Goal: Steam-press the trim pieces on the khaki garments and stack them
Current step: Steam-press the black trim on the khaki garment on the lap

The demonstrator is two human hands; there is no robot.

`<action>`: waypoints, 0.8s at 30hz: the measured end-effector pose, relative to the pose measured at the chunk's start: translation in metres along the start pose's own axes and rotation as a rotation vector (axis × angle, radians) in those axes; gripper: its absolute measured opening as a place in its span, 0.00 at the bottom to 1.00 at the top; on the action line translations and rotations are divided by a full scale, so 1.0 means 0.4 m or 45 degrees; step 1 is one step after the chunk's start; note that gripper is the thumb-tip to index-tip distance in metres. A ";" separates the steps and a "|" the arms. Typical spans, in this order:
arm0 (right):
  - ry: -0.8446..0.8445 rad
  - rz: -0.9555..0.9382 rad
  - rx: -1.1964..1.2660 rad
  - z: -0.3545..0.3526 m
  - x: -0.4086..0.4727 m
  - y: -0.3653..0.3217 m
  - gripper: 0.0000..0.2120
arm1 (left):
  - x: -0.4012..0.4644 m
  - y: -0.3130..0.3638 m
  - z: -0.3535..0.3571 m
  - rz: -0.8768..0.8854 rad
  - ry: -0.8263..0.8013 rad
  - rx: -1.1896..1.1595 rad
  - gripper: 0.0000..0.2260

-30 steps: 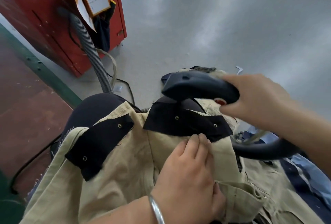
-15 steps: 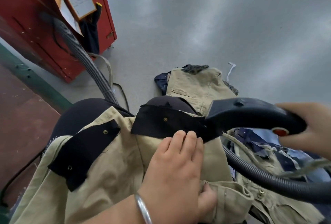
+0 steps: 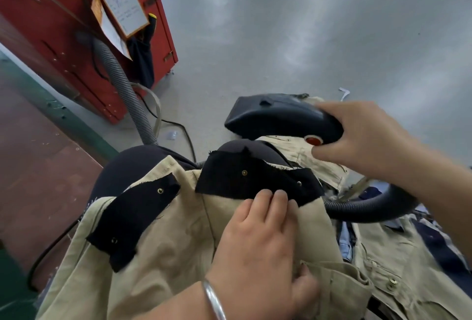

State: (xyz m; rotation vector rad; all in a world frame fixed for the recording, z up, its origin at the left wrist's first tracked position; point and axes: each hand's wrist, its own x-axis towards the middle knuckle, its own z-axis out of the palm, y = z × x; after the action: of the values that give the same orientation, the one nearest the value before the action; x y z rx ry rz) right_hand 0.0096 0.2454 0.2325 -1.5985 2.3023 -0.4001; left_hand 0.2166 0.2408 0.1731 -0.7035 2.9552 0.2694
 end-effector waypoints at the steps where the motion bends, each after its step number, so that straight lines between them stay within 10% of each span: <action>1: 0.029 0.014 0.027 -0.022 0.002 0.002 0.10 | -0.001 -0.002 0.000 -0.001 0.003 -0.009 0.35; 15: -0.407 0.261 -0.124 -0.058 -0.159 0.123 0.20 | -0.001 -0.005 0.007 0.024 0.028 0.002 0.35; 24: -0.204 0.069 -0.231 -0.026 -0.026 0.008 0.10 | -0.005 0.000 0.006 0.001 0.048 -0.023 0.34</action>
State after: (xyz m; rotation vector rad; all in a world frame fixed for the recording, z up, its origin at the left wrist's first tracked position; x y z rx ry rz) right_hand 0.0061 0.2568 0.2418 -1.5816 2.3073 -0.0487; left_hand 0.2185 0.2420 0.1711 -0.7176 2.9926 0.2860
